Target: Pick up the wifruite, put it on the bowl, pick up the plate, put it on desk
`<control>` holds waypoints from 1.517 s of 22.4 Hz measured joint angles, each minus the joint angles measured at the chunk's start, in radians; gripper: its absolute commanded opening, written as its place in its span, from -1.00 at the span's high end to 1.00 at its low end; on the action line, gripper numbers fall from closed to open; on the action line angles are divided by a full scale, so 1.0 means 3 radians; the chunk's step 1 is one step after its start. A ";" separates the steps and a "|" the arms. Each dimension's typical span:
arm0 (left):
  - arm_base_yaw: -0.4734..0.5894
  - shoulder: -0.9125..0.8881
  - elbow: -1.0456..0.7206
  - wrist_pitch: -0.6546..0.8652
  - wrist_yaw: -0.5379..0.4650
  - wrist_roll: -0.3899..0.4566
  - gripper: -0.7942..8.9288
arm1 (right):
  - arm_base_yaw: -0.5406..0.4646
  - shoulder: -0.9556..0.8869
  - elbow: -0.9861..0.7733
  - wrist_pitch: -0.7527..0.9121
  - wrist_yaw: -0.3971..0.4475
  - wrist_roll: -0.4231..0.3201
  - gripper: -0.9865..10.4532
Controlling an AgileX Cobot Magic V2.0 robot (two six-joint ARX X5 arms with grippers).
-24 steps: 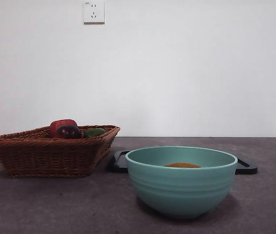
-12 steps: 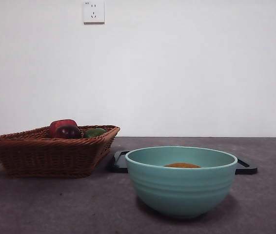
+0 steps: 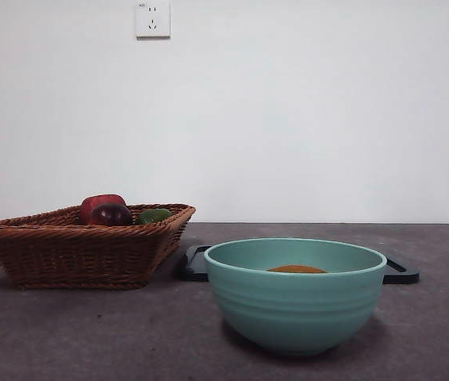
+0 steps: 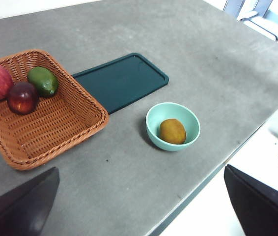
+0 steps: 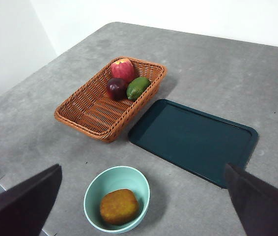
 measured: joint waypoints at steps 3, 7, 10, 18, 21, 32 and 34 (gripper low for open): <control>0.0000 -0.0001 0.0000 0.0058 0.0000 -0.0008 -0.51 | 0.0000 0.0000 0.0000 -0.0001 0.0001 0.0014 -0.23; 0.0000 -0.0001 0.0000 0.0088 0.0000 -0.0008 -0.51 | 0.0000 0.0004 0.0000 -0.0067 0.0142 0.0048 -0.23; 0.0000 -0.0001 0.0000 0.0095 0.0000 -0.0008 -0.51 | 0.0000 0.0067 0.0001 -0.0183 0.0178 0.0057 -0.23; 0.0000 -0.0001 0.0000 0.0097 0.0000 -0.0008 -0.51 | 0.0099 0.0753 0.0001 -0.0518 0.0177 0.0078 -0.22; 0.0000 -0.0001 0.0000 0.0098 0.0000 -0.0008 -0.51 | 0.0314 0.1223 0.0001 -0.0526 0.0178 0.0126 -0.19; 0.0000 -0.0001 0.0000 0.0103 0.0000 -0.0008 -0.51 | 0.1096 0.2635 0.0001 -0.0362 0.0685 0.0237 -0.19; 0.0000 -0.0001 0.0000 0.0103 0.0000 -0.0008 -0.51 | 0.1181 0.2808 0.0001 -0.0294 0.0813 0.0262 -0.19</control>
